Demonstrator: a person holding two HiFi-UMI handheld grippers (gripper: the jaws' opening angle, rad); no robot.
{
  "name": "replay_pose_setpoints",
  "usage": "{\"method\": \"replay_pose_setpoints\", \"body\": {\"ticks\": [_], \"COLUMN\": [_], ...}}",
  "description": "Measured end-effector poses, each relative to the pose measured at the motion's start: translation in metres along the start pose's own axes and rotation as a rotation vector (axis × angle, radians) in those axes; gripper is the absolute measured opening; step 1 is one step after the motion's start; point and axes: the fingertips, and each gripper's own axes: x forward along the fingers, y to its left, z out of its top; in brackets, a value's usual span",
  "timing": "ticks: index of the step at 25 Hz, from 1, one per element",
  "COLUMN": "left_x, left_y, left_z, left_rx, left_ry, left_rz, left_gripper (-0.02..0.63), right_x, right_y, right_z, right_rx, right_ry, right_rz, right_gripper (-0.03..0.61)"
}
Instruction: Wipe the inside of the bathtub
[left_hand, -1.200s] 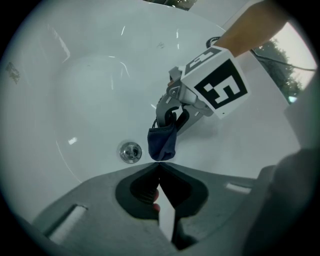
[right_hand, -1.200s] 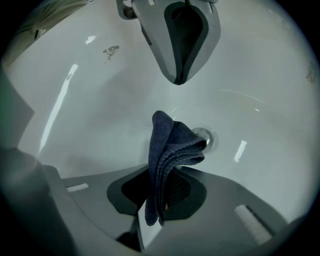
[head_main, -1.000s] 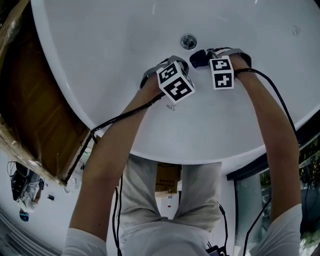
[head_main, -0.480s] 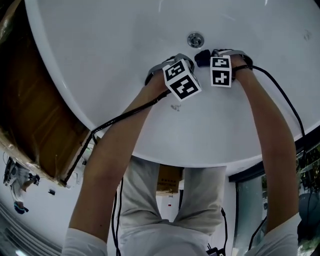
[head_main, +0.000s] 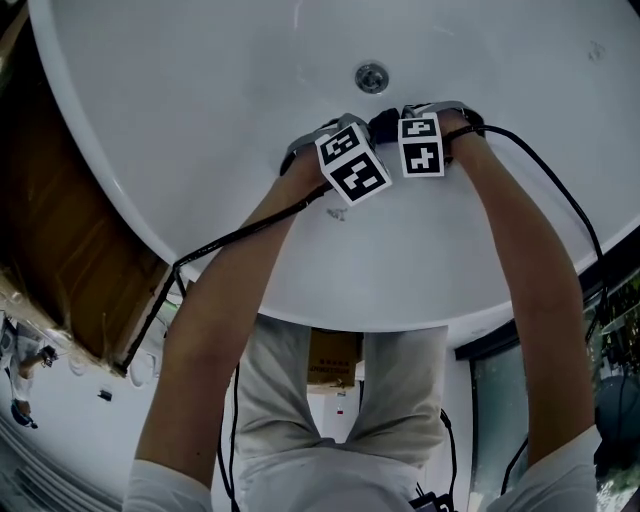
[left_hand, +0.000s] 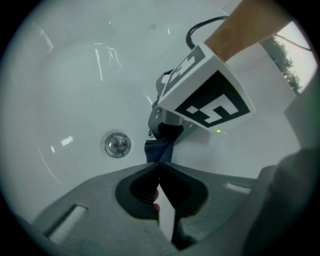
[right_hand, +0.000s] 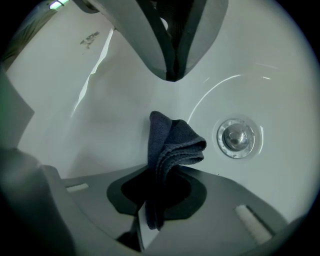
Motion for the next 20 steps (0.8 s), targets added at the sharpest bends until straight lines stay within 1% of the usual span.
{"method": "replay_pose_setpoints", "body": {"ticks": [3,8,13,20], "left_x": [-0.003,-0.011,-0.019,-0.034], "left_y": [-0.006,-0.009,-0.014,-0.018], "left_z": [0.002,0.007,0.010,0.010], "left_rx": [0.001,-0.019,-0.009,0.017], "left_ry": [0.003,-0.005,-0.002,0.014], "left_rz": [-0.009,-0.011,-0.011,-0.003], "left_gripper": [0.000,0.000,0.000,0.000], "right_x": [-0.004,-0.014,-0.024,-0.041], "right_y": [0.009,0.026,0.041,0.064], "right_z": [0.003,0.011,0.014,0.019], "right_rx": [-0.010,-0.043,-0.032,-0.062], "right_ry": [-0.006,-0.019,-0.041,-0.051], "right_rz": [0.019,0.047,0.065,0.091], "right_gripper": [0.054,0.054,0.054,0.054]}}
